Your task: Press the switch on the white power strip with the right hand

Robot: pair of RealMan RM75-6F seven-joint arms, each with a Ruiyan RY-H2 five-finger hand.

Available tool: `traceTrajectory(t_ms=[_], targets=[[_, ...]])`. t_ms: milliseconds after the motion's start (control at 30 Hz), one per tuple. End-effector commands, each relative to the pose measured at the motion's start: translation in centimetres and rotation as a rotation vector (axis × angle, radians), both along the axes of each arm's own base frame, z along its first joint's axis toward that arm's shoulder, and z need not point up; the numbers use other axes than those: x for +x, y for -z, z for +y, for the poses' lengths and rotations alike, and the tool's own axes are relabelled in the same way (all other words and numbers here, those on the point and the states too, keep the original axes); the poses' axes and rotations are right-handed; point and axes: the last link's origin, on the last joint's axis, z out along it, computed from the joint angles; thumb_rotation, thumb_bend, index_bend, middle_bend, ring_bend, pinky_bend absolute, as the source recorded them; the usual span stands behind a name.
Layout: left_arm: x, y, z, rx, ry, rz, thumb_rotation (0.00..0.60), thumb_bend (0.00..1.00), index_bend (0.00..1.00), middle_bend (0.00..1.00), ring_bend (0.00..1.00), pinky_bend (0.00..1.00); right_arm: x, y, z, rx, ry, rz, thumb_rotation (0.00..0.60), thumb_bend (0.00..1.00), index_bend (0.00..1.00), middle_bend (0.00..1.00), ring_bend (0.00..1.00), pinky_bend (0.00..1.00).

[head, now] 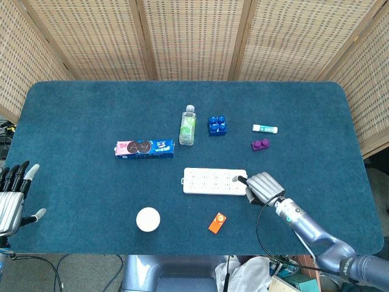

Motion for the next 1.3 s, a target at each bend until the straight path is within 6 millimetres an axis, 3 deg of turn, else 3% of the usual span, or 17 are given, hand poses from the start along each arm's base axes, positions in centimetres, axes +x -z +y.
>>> traceTrajectory(t_ms=[33, 733, 1300], targets=[[0.0, 0.1, 0.0, -0.002, -0.002, 0.0, 0.6, 0.0, 0.0, 0.0, 0.0, 0.0, 0.5, 1.3, -0.7, 0.001, -0.003, 0.031, 0.6, 0.86, 0.21, 0.84, 0.87, 1.0], [0.0, 0.5, -0.2, -0.012, -0.014, 0.011, 0.6, 0.0, 0.0, 0.0, 0.0, 0.0, -0.9, 0.2, -0.9, -0.009, 0.053, 0.1, 0.6, 0.86, 0.23, 0.84, 0.87, 1.0], [0.0, 0.5, -0.2, -0.011, -0.011, 0.013, 0.6, 0.0, 0.0, 0.0, 0.0, 0.0, -0.9, 1.2, -0.6, 0.006, 0.042, 0.127, 0.6, 0.86, 0.24, 0.84, 0.87, 1.0]])
